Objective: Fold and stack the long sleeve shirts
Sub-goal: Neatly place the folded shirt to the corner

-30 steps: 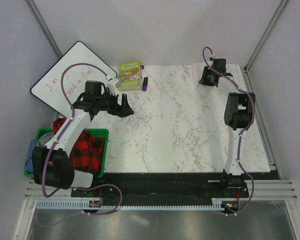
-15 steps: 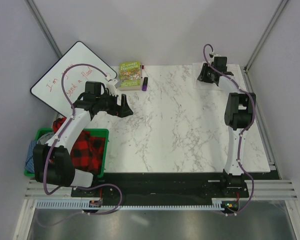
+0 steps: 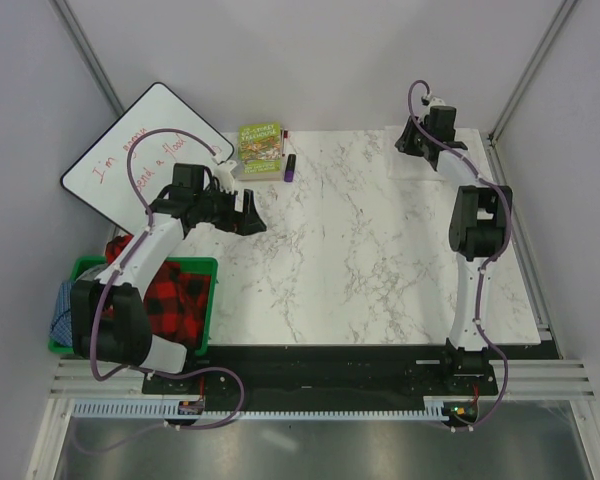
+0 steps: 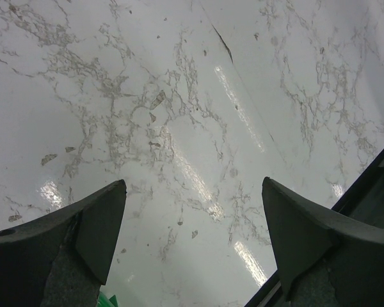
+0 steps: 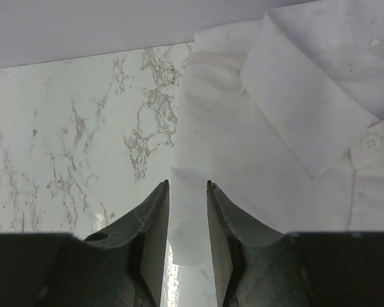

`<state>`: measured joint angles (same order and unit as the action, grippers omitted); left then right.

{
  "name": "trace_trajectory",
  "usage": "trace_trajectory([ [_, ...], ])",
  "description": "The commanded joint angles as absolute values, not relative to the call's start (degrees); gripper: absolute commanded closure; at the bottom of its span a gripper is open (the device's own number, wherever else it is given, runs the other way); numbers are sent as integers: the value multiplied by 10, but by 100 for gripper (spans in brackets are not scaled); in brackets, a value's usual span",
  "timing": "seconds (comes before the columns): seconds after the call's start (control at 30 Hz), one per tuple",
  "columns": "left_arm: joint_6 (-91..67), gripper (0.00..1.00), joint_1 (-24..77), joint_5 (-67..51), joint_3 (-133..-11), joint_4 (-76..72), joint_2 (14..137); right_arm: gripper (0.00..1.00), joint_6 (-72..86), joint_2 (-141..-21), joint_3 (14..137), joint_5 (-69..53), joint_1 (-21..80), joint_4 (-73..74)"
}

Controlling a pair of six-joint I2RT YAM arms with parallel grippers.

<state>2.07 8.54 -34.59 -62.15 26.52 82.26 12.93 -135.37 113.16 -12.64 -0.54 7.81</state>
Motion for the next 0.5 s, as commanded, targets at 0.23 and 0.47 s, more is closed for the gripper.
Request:
trace_trajectory([
  [0.23, 38, 5, 73, -356, -635, 265, 830, 63, 164, -1438, 1219, -111, -4, 40],
  [0.47, 19, 2, 66, -390, -660, 275, 819, 44, 135, -1366, 1236, -125, -4, 36],
])
